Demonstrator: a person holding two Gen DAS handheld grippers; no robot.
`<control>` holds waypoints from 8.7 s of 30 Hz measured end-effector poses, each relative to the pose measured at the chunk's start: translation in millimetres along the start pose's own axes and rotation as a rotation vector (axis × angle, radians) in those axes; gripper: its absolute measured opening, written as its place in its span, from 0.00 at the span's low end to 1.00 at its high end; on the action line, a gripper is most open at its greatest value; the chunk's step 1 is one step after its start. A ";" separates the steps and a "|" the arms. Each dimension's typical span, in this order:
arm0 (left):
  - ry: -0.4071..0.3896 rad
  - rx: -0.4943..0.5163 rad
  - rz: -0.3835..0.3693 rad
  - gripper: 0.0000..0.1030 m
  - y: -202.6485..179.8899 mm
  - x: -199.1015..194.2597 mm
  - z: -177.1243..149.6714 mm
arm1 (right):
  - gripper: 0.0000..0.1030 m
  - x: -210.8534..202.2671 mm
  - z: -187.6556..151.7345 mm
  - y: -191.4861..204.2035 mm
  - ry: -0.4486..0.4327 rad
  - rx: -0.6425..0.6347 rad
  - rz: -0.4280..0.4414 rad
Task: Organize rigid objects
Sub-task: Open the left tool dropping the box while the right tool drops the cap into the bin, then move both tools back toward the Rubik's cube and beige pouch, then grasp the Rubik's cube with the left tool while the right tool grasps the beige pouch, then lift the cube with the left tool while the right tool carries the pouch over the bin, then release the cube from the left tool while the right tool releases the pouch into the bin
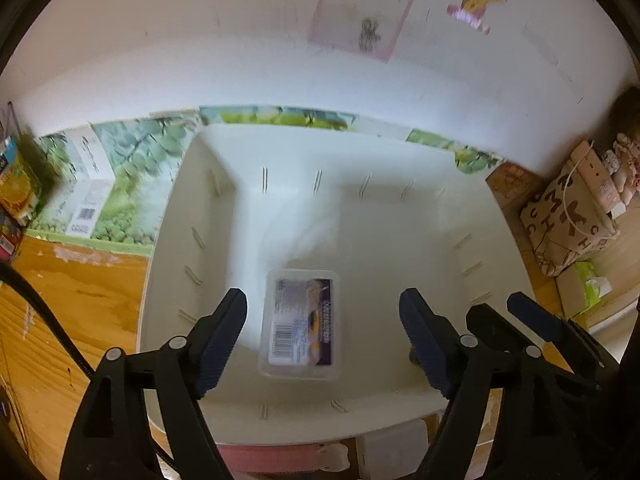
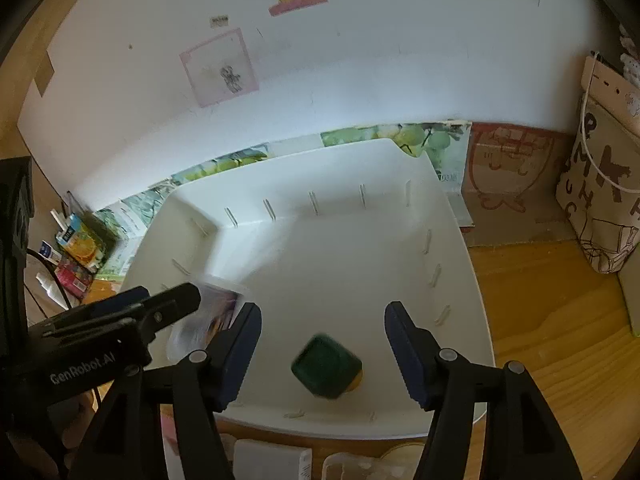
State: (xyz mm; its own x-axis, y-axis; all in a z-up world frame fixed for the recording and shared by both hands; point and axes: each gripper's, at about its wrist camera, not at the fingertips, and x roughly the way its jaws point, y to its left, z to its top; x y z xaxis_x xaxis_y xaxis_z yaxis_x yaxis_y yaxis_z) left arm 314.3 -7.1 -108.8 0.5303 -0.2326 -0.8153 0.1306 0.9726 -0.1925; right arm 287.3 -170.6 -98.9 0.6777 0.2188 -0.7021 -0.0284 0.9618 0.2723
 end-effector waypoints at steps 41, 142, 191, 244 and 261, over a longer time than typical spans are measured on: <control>-0.316 -0.004 -0.083 0.80 37.1 -217.9 -132.8 | 0.84 -215.9 -132.2 80.5 -0.401 -0.036 0.025; 0.504 -0.337 0.265 0.84 -19.5 3.9 -164.8 | 0.68 -48.3 -163.0 -27.0 0.427 -0.563 0.195; 0.377 -0.462 0.209 0.68 27.0 -81.3 -188.4 | 0.41 -98.3 -158.3 24.8 0.180 -0.658 0.280; -0.228 -0.047 0.119 0.66 22.0 -69.8 1.0 | 0.41 -46.9 -17.2 15.4 -0.285 -0.270 0.121; -0.179 0.032 0.186 0.66 12.9 -26.5 5.2 | 0.50 -3.2 -17.6 2.5 -0.157 -0.186 0.111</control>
State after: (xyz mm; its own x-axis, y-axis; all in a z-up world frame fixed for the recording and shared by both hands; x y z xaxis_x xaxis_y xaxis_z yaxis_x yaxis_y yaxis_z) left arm 306.3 11.6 -86.8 0.6872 -0.0496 -0.7248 0.0420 0.9987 -0.0284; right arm 272.1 -166.0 -107.6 0.7684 0.3103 -0.5597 -0.2337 0.9502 0.2060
